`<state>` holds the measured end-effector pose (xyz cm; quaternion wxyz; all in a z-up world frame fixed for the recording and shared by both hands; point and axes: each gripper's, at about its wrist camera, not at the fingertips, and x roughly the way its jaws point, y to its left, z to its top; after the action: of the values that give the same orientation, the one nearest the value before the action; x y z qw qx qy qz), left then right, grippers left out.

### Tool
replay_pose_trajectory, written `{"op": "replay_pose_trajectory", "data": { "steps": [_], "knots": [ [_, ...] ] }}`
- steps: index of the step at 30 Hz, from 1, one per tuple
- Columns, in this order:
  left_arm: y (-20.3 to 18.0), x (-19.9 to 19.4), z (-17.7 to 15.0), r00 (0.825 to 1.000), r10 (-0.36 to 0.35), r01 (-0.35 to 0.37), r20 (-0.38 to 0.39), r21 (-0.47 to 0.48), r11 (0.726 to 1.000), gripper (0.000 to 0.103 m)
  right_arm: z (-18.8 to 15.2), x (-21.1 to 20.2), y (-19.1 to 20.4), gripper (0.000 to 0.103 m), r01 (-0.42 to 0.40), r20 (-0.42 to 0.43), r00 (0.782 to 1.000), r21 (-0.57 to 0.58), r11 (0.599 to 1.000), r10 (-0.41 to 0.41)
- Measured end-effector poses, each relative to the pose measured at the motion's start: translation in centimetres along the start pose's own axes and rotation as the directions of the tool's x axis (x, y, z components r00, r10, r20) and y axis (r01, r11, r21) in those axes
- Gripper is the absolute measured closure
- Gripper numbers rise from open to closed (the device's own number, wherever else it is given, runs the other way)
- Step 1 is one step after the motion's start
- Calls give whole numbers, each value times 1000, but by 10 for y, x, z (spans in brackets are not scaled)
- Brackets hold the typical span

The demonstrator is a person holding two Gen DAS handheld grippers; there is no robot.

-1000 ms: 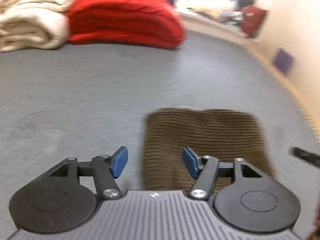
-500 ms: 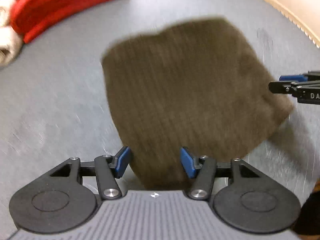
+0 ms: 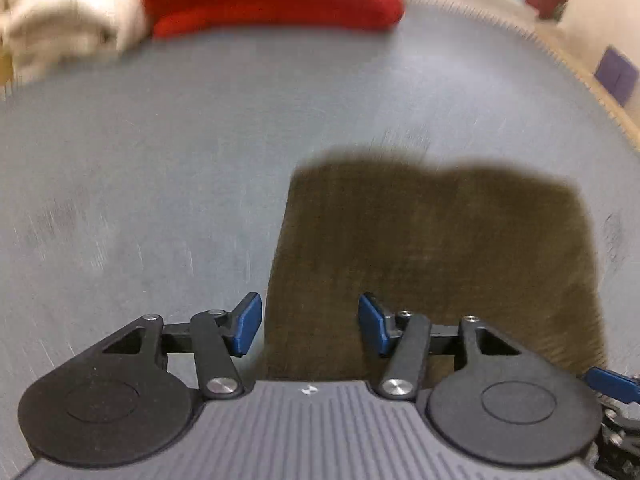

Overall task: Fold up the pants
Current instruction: 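Press the folded pants square with both grippers open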

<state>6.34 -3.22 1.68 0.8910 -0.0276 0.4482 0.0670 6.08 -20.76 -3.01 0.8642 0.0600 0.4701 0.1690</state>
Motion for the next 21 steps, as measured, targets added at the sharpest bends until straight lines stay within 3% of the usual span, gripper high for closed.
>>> {"op": "replay_pose_trajectory", "data": {
  "steps": [2,6,7,8,10,12,15,17,19,21],
  "knots": [
    [-12,-20,8,994,-8,4,111,29,1000,41,6,-4,-6,52,8,24,1000,49,999,-9],
    [-35,-19,12,981,-82,84,174,-4,996,41,5,1,-10,51,32,-4,999,114,993,-32],
    [-40,-6,12,986,-66,66,155,6,998,41,1,4,-7,51,48,-26,999,98,994,-46],
    [-46,13,10,997,-16,15,81,20,1000,41,-4,7,-5,51,64,-55,997,77,995,-60],
    [-46,52,-1,996,32,-31,-81,8,999,39,-12,12,-5,51,69,-91,994,52,996,-64],
    [-54,40,1,996,61,-61,-61,4,998,38,-13,10,-5,51,60,-81,995,46,997,-57],
    [-69,-3,3,998,-52,51,41,16,999,32,-11,-7,-12,51,31,-20,999,73,997,-30],
    [-75,-26,-4,994,-63,58,90,52,997,28,-10,-15,-11,51,38,13,999,65,997,-39],
    [-74,-38,-17,995,-49,43,85,71,997,28,-9,-16,-14,51,62,22,998,79,995,-64],
    [-67,-33,-30,999,-23,22,26,43,999,28,-14,-23,-12,51,84,25,996,120,989,-88]
  ]
}}
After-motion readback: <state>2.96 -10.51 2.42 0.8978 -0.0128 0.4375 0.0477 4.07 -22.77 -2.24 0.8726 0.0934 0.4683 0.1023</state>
